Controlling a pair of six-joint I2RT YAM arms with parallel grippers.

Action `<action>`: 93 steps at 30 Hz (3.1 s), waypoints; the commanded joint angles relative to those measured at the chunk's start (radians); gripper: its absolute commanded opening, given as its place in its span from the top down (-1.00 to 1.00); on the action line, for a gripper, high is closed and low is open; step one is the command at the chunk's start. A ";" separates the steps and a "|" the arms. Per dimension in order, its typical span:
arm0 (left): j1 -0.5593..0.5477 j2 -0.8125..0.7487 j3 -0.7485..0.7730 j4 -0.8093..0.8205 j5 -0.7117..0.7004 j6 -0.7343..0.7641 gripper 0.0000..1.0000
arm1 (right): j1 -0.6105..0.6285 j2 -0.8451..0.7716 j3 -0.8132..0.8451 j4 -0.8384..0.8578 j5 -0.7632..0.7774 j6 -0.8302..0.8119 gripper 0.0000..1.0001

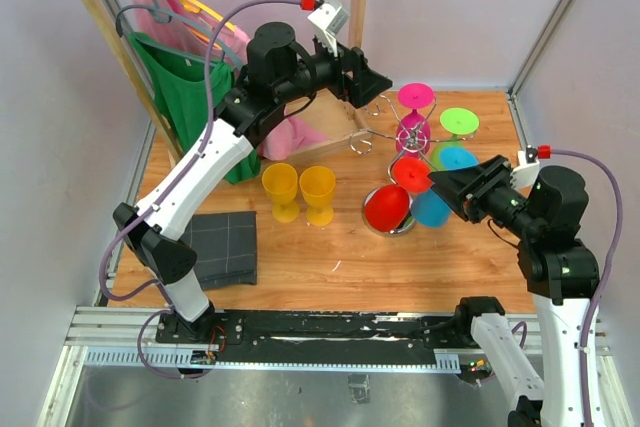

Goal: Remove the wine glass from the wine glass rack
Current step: Pick up the wine glass from the wine rack.

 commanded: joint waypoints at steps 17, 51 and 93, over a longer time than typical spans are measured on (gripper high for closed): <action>-0.017 0.018 0.041 0.006 -0.008 0.003 -0.75 | -0.002 0.004 -0.043 0.064 -0.028 0.009 0.55; -0.022 0.030 0.048 0.008 0.002 0.010 -0.79 | -0.002 0.025 -0.002 0.095 -0.049 0.028 0.99; -0.028 0.031 0.042 0.004 0.004 0.015 -0.79 | 0.039 0.019 -0.036 0.175 -0.073 0.075 0.99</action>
